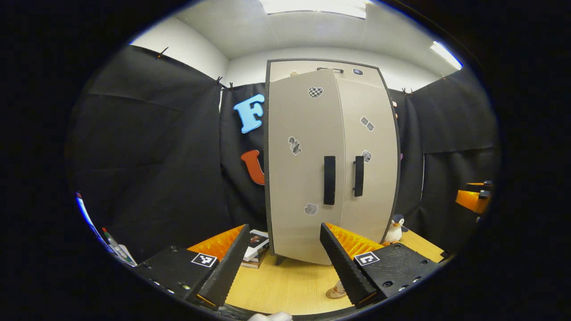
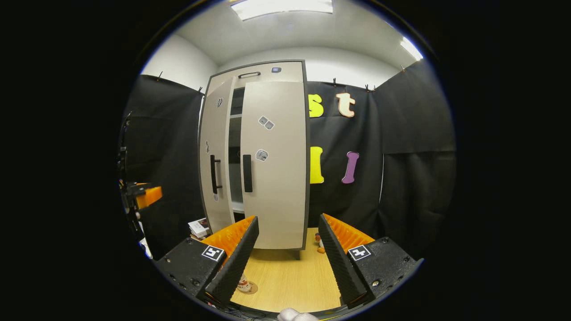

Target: Grasp the bottle in the cabinet with the left hand and place it on the coaster, then close the right door with the right hand and the left door with the left hand.

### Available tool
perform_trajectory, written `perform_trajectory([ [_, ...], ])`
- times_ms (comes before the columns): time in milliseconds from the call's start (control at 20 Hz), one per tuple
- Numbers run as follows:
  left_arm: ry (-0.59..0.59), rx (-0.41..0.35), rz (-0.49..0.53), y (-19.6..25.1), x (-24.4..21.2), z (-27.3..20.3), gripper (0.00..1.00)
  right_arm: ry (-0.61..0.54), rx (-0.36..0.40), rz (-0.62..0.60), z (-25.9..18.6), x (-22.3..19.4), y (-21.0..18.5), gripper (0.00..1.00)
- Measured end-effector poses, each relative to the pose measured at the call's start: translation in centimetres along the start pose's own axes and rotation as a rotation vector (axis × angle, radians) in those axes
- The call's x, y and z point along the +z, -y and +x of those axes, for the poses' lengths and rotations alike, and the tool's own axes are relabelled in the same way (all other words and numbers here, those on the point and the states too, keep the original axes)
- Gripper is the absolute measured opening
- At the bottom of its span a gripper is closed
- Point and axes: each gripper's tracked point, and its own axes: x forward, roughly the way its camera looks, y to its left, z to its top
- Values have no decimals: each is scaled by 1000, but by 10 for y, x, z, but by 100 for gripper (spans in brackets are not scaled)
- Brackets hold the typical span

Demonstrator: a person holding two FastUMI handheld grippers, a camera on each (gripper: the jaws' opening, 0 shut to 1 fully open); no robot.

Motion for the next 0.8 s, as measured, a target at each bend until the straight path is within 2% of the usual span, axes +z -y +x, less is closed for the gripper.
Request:
perform_trajectory([
  [200, -20, 3, 1, 3, -8, -11, 96, -1, 2, -7, 0, -1, -2, 83],
  [800, 18, -65, -6, 38, 7, -11, 96, 4, -18, 23, -5, 4, -2, 83],
])
